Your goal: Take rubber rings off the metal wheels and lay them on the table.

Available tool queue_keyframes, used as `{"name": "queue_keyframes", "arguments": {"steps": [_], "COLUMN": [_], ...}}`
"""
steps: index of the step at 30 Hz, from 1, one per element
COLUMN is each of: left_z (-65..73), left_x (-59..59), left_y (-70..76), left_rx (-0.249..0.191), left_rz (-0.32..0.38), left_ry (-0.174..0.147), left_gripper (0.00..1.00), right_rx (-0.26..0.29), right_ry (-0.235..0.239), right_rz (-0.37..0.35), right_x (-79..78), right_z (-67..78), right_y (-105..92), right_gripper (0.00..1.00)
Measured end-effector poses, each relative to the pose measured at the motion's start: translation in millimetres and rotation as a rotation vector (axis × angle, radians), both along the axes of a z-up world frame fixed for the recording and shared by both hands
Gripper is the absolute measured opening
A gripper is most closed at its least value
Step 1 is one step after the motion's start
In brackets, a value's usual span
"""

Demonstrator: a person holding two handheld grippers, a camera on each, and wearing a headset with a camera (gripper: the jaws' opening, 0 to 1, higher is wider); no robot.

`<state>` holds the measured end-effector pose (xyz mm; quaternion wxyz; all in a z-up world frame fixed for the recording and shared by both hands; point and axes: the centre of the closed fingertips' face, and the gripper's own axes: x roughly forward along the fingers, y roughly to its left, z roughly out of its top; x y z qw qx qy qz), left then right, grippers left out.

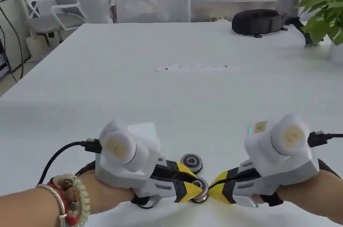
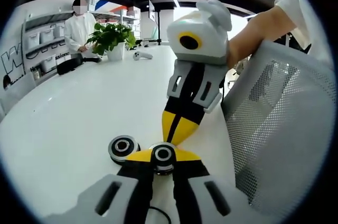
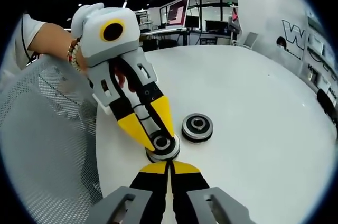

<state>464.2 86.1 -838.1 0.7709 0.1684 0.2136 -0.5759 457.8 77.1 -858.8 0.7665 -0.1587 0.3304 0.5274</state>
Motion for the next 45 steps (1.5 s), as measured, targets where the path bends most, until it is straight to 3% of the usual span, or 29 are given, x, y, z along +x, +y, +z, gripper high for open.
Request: {"name": "queue_keyframes", "arguments": {"steps": [5,15,18,19,45], "left_z": [0.2,0.1,0.3,0.2,0.1], "left_x": [-0.2,0.1,0.4,0.2,-0.9], "left_y": [0.1,0.4,0.6,0.8,1.3], "left_rx": [-0.006,-0.017,-0.019,-0.019,-0.012], "left_rz": [0.004,0.006,0.007,0.007,0.003], "left_ry": [0.001,-0.001,-0.003,-0.003,-0.014], "left_gripper": [0.08,0.07,0.07,0.07,0.07], "right_rx": [0.081,0.156,0.226,0.226,0.197], "right_ry": [0.120,0.211,0.242,0.249,0.240], "right_rz": [-0.111,-0.191,-0.228,-0.240,-0.242], "right_x": [4.1,6.1,9.4,10.2,6.0], "right_z": [1.0,3.4,12.2,12.5,17.1], "right_y": [-3.4,-5.6,-2.1,-2.6,1.6], "right_gripper": [0.00,0.00,0.00,0.00,0.00]}}
